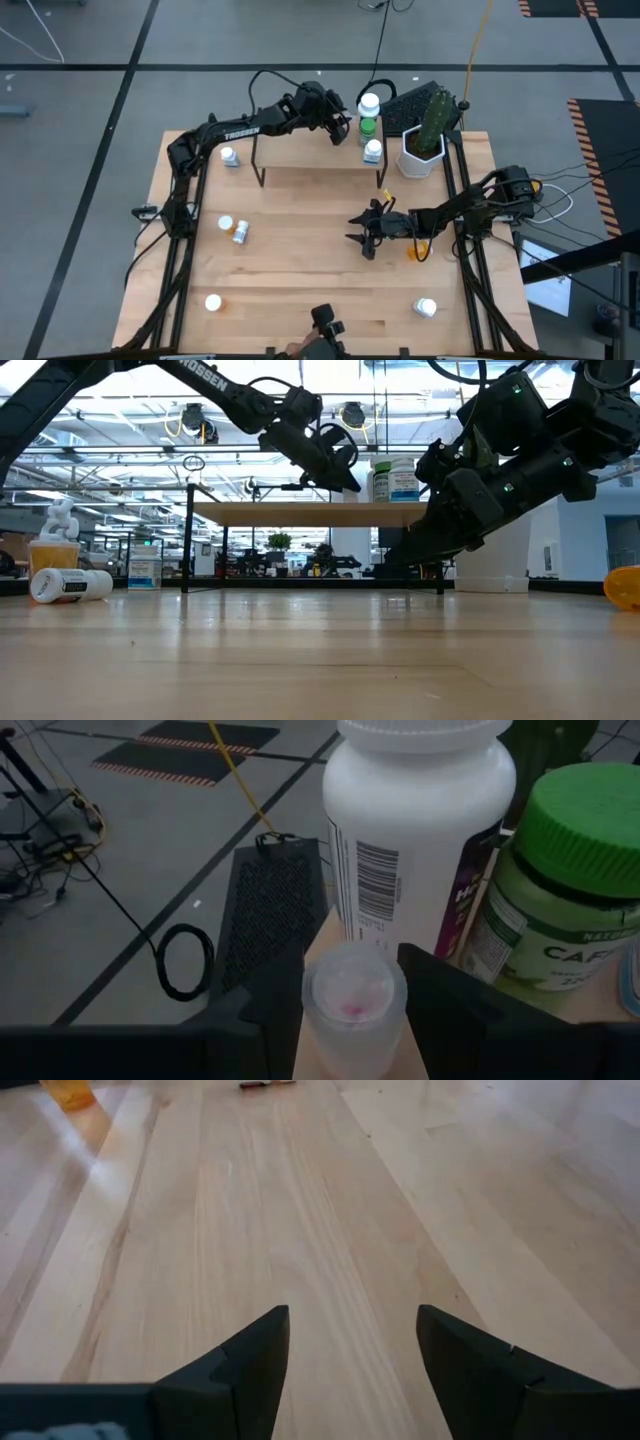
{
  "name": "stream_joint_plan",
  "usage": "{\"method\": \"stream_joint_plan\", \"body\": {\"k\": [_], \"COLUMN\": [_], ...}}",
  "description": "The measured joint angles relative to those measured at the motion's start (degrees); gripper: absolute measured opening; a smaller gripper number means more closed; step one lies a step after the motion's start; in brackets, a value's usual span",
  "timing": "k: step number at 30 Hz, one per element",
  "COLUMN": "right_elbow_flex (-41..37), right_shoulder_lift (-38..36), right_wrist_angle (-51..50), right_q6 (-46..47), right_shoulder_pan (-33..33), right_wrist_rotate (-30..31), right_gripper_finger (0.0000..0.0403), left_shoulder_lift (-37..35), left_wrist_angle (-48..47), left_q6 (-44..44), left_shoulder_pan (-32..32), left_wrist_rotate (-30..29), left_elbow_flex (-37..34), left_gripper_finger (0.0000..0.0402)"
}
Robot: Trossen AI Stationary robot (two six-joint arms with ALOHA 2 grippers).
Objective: Pick and place medicine bottles onto shelf by color
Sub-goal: Put the transparent pill bottle on the shelf, then put the top right orange pill bottle on the shelf
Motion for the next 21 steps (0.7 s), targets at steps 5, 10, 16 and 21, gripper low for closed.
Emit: {"method": "stream_joint_plan", "body": {"k": [5, 10, 16, 21], "right_elbow_flex": [0.00, 0.00, 0.02, 0.02], "right_shoulder_lift": [0.00, 0.00, 0.00, 0.00], "right_wrist_angle": [0.00, 0.00, 0.00, 0.00], "right_q6": [0.00, -0.02, -0.27, -3.36], "right_shoulder_pan": [0.00, 0.00, 0.00, 0.00], "right_wrist_rotate": [0.00, 0.00, 0.00, 0.22], "right_gripper_finger": [0.0212, 0.0212, 0.0212, 0.0212], "left_shoulder_lift": [0.00, 0.00, -0.04, -0.95], "left_wrist_angle": [0.00, 0.06, 0.07, -0.01], "left_q6": [0.06, 0.35, 1.53, 2.87], "left_shoulder_pan": [0.11, 0.12, 0.11, 0.02], "left_wrist_rotate": [0.00, -0.02, -0.04, -0.13], "left_elbow_flex": [0.00, 0.00, 0.00, -0.02], "left_gripper_finger": [0.0181, 0.0209, 0.0233, 0.0258]}}
